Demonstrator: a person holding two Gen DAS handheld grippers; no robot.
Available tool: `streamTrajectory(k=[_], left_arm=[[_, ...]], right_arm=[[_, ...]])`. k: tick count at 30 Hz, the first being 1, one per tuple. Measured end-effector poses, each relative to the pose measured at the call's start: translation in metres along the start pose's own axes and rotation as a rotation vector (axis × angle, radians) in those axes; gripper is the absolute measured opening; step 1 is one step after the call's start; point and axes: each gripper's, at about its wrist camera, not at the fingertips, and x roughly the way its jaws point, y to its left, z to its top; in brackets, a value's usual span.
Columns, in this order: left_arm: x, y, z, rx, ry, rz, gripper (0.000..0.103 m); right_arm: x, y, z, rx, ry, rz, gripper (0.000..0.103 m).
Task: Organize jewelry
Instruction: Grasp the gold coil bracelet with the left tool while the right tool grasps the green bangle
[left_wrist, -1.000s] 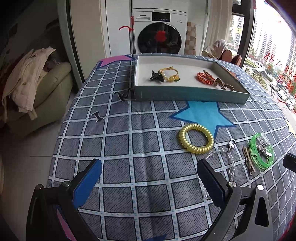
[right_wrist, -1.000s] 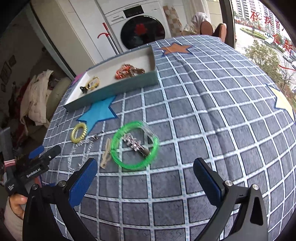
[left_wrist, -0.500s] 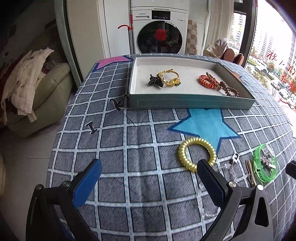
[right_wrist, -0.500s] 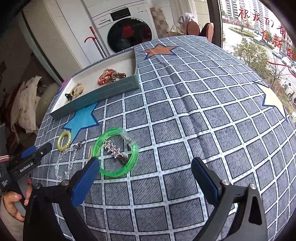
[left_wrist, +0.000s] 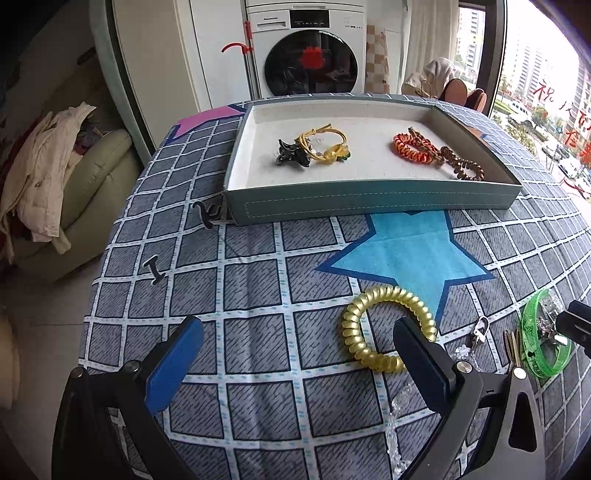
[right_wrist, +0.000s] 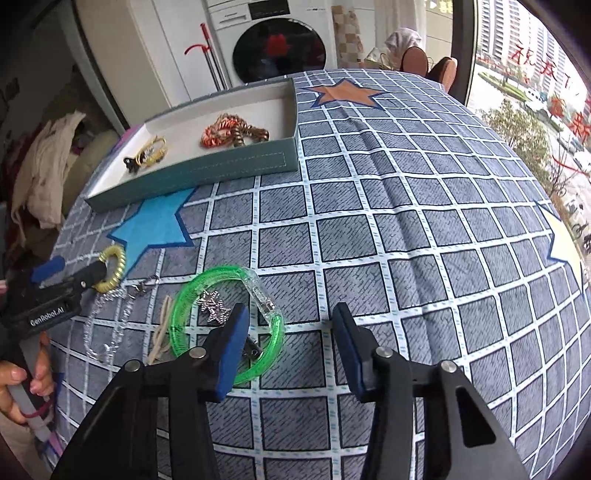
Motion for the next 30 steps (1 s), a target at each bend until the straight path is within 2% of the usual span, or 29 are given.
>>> streamTrajectory(k=[10,15,19,22,24,26,30], left_arm=[[0.006,-0.009,0.001,0.040,-0.002,0.005,0.103],[0.001,-0.015,0.000,0.076,-0.007,-0.025,0.102],[-0.003,-0.021,-0.001,0.107,-0.004,-0.074,0.083],[-0.005,-0.026,-0.001,0.129,0.003,-0.131,0.056],[-0.006,-0.030,-0.001,0.142,0.007,-0.154,0.048],[-0.008,-0.033,-0.003,0.155,0.005,-0.169,0.033],[-0.010,-0.034,-0.004,0.163,-0.001,-0.166,0.031]], right_arm=[[0.008,0.016,0.004,-0.124,0.010,-0.068,0.047],[0.008,0.018,0.004,-0.149,0.010,-0.079,0.046],[0.009,0.020,0.005,-0.159,0.019,-0.074,0.041],[0.009,0.024,0.005,-0.174,0.023,-0.069,0.034],[0.008,0.026,0.004,-0.181,0.025,-0.067,0.031],[0.008,0.027,0.004,-0.184,0.027,-0.063,0.027],[0.009,0.031,0.003,-0.190,0.026,-0.056,0.016]])
